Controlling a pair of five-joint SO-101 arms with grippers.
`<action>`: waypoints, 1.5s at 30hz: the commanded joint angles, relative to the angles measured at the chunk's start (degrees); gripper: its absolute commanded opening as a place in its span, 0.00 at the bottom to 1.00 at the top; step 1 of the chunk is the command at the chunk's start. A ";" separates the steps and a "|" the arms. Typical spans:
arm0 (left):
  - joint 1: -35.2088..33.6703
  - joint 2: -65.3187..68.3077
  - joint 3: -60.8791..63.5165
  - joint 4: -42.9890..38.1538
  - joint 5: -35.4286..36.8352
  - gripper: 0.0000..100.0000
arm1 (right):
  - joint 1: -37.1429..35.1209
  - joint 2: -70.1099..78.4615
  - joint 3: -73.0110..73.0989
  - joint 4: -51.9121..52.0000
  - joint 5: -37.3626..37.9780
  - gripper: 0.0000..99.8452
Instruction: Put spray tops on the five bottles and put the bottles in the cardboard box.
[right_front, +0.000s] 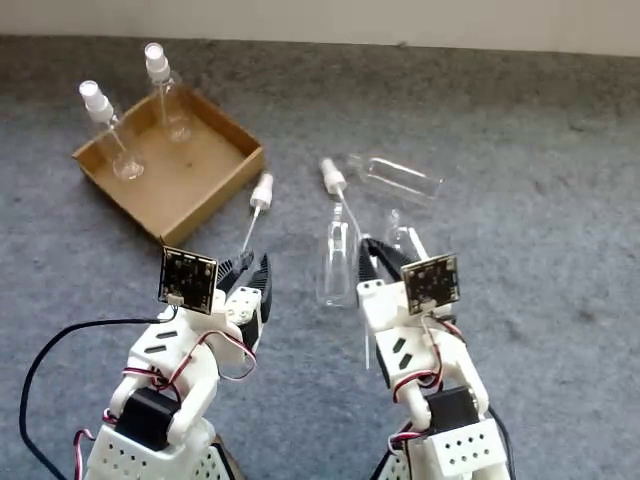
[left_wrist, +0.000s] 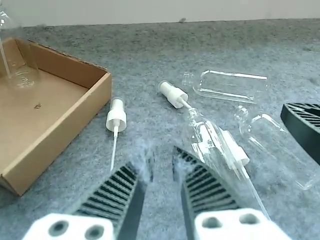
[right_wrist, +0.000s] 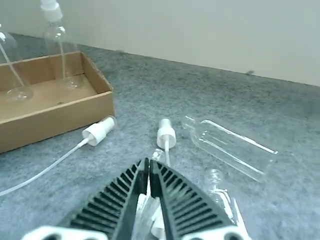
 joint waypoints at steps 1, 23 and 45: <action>0.40 -0.22 -0.92 -1.49 0.44 0.02 | 4.70 -0.66 7.60 -1.71 -0.79 0.01; 0.40 -0.13 0.92 -2.81 -4.75 0.02 | 17.63 -0.04 -3.47 4.70 -8.70 0.01; 0.40 -0.13 1.89 -2.90 -4.84 0.02 | 20.09 0.04 -26.33 28.88 3.87 0.01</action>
